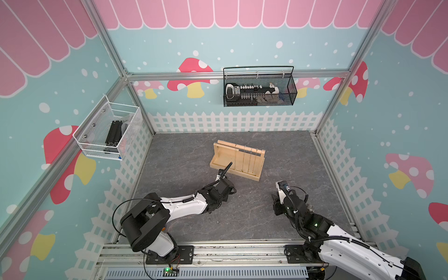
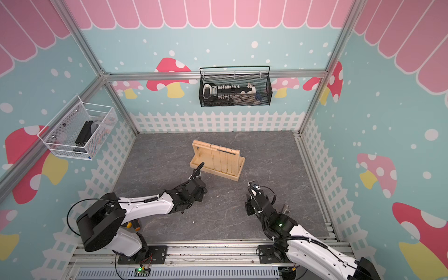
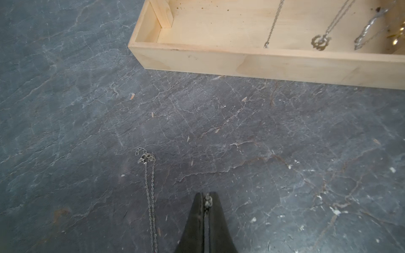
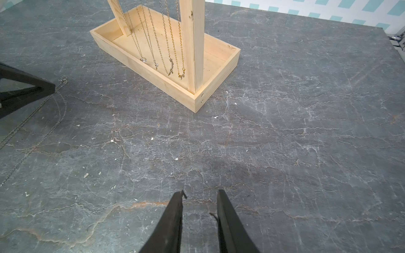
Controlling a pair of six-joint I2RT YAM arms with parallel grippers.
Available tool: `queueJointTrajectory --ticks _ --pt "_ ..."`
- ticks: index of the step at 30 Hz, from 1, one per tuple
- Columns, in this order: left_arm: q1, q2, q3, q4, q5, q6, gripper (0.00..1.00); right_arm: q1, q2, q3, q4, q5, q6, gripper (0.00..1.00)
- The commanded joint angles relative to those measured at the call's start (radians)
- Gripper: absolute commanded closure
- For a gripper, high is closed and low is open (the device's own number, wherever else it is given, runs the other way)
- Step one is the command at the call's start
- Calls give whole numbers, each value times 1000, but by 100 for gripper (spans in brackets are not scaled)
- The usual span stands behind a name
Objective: Take the necklace off the jewelry display stand
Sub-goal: Place the necklace at the center of the board.
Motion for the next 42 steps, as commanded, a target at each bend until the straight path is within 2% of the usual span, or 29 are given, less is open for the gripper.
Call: queueJointTrajectory --ticks 1,11,17,20,26,28,32,35,39,42 --pt "18 29 37 30 -13 5 97 -3 1 -5 17 -2 -5 71" --pt "79 77 54 71 58 17 91 -4 1 -5 17 -2 -6 71" --pt "82 95 64 78 75 11 81 -4 -2 -6 15 0 -5 71" --pt "82 95 64 76 72 10 71 -4 -1 -5 15 0 -5 71" --pt "82 63 64 55 74 2 65 -4 1 -6 15 0 -5 71" --pt "82 2 67 48 109 3 66 -4 2 -5 15 0 -5 71" --pt "84 -172 56 165 337 64 64 -4 3 -4 17 0 -5 71" --pt "92 -235 92 238 433 114 62 -4 1 -4 15 -1 -4 71" --pt "118 -194 204 229 442 179 61 -4 -4 -6 14 2 -6 71" --pt "166 -136 268 219 486 175 62 -4 -6 -5 12 3 -4 71"
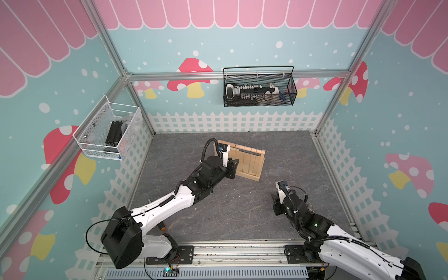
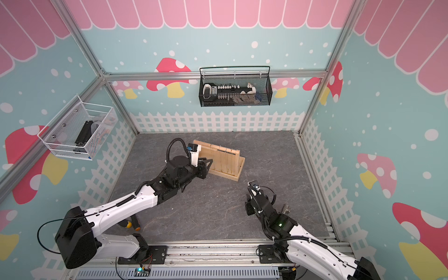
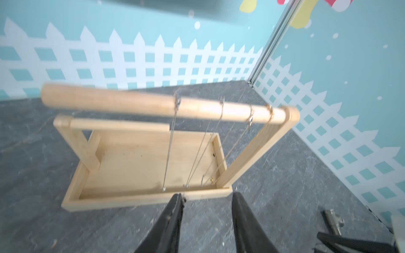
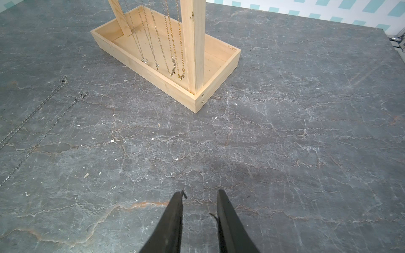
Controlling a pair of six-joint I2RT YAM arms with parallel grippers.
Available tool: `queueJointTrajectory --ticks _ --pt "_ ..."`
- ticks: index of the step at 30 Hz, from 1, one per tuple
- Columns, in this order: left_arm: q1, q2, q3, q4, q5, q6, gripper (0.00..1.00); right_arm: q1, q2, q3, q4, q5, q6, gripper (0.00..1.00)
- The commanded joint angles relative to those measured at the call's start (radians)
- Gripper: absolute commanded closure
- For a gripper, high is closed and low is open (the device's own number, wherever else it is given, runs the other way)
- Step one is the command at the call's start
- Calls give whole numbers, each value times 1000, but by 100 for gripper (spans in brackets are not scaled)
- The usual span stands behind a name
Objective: Take the necklace off the jewelry display stand
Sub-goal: Place the necklace at the center of the board, then take off the necklace from the stand.
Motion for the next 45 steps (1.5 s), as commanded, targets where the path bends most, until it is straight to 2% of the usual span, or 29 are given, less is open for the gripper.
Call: queueJointTrajectory --ticks 1,8,17,27,30,32,33,38,45 --pt "52 68 55 -5 70 42 61 -4 -8 -5 8 4 -1 71" --pt "102 155 145 -45 105 43 64 -4 -25 -8 3 7 0 71" --pt "123 223 178 -7 143 30 66 -4 -25 -8 4 4 -2 71" --pt "132 279 230 -5 144 29 75 -4 -27 -10 2 5 0 71" --pt "133 281 237 -5 142 31 83 -4 -25 -9 3 8 0 71" --pt "135 278 243 -17 138 36 98 -4 -22 -8 3 8 1 71" --pt "135 276 247 -28 135 39 100 -4 -21 -9 4 9 1 71" --pt "135 230 232 -62 99 56 100 -4 -12 -6 6 8 2 71" --pt "141 147 246 -176 -18 123 100 -4 -14 -5 6 7 -1 71"
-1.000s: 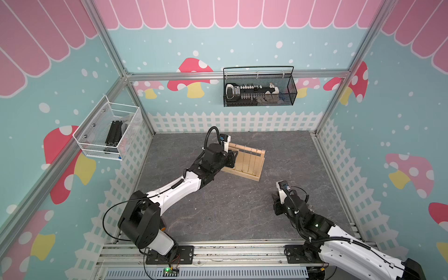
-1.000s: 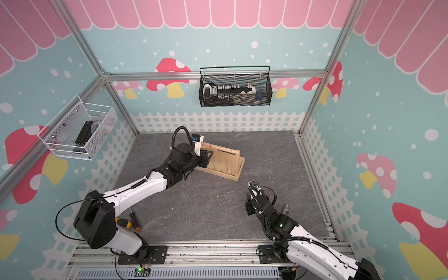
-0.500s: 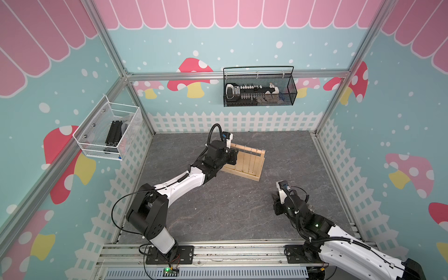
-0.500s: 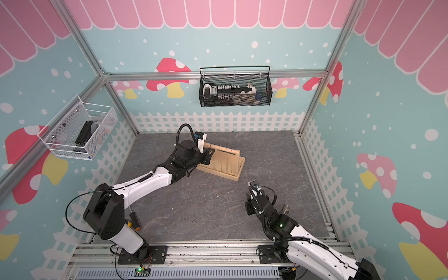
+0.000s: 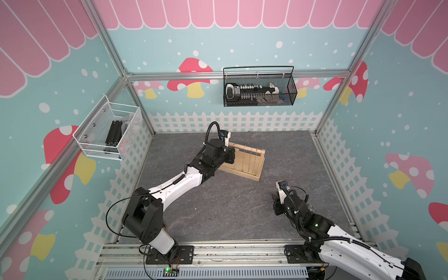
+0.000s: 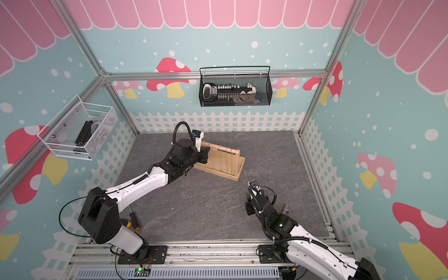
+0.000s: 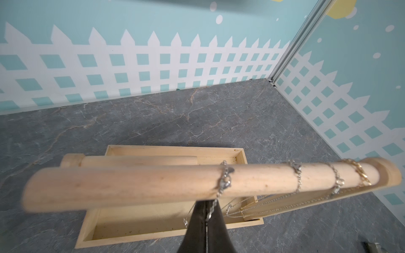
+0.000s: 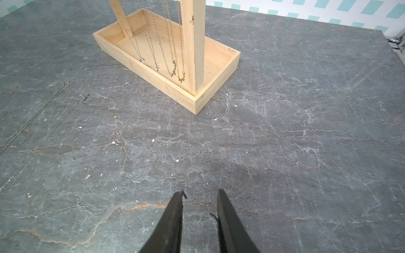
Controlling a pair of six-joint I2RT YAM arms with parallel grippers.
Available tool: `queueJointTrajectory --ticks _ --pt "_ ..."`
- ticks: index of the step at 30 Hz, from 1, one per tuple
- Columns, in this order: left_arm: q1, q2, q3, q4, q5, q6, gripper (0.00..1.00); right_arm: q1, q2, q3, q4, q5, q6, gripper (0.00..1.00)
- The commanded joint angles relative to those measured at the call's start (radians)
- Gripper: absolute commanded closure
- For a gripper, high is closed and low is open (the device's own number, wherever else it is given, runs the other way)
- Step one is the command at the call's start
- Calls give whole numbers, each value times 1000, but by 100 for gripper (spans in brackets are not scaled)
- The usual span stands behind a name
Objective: Take the necklace off the jewelry display stand
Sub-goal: Take off the necklace from the stand.
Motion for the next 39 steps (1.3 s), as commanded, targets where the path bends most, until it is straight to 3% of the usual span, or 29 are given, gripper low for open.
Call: queueJointTrajectory --ticks 1,7,13,20,29,39 --pt "14 -62 40 -84 -105 63 100 -4 -4 -6 6 6 1 71" --pt "51 -111 79 -176 -258 40 100 -4 -5 -6 5 8 1 71" --pt "96 -126 95 -214 -285 7 100 -4 -4 -5 4 8 2 71" --pt "77 -252 42 -265 -132 -30 100 -4 -7 -8 3 12 2 71" --pt "-53 -414 10 -428 92 -69 100 -4 1 -6 7 9 -1 71" --pt "-215 -545 -130 -412 156 -156 98 -4 19 -2 14 12 -1 71"
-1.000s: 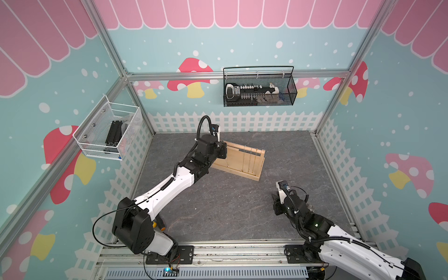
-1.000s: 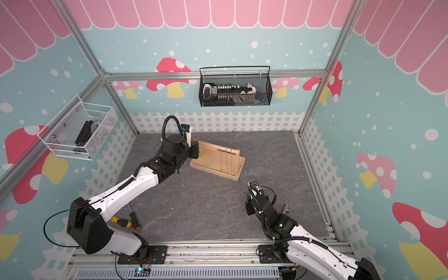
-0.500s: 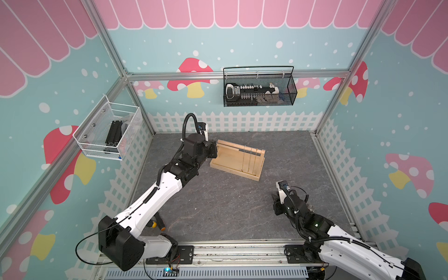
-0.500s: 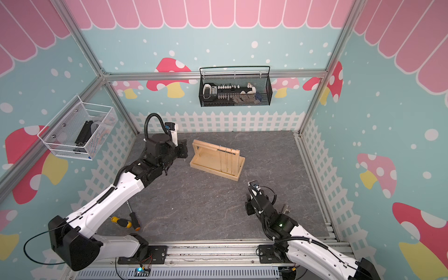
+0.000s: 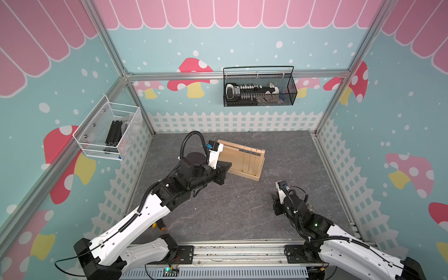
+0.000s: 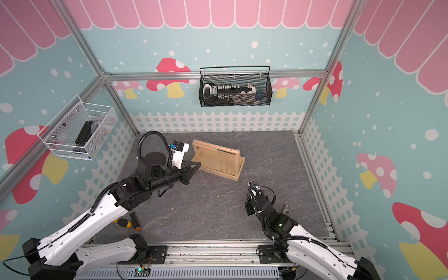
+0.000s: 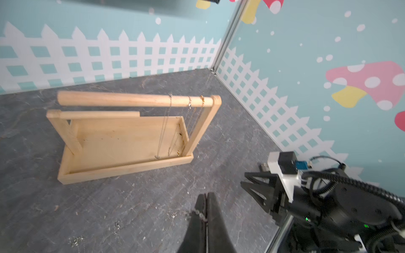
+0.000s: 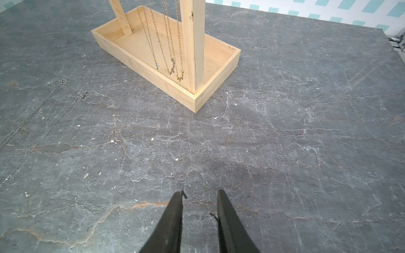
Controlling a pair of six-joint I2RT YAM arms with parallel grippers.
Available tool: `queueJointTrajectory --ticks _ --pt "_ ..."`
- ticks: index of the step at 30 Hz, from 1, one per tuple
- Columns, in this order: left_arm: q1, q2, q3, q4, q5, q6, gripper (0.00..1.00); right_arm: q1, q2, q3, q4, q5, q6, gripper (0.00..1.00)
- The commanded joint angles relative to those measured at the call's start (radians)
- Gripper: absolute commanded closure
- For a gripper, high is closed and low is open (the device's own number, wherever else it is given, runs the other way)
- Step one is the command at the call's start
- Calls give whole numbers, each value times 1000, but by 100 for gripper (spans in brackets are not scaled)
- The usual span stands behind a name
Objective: Take the necklace off the jewelry display stand
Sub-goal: Take off the necklace from the stand, then place the necklace at the center of the board.
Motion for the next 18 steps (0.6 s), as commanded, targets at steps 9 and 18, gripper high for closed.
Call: queueJointTrajectory --ticks 9,18 --pt "-150 -125 -191 23 7 -99 100 -4 16 -4 25 6 -2 71" --pt "-178 -253 -308 26 -21 -143 100 -4 26 -2 38 -69 -40 70"
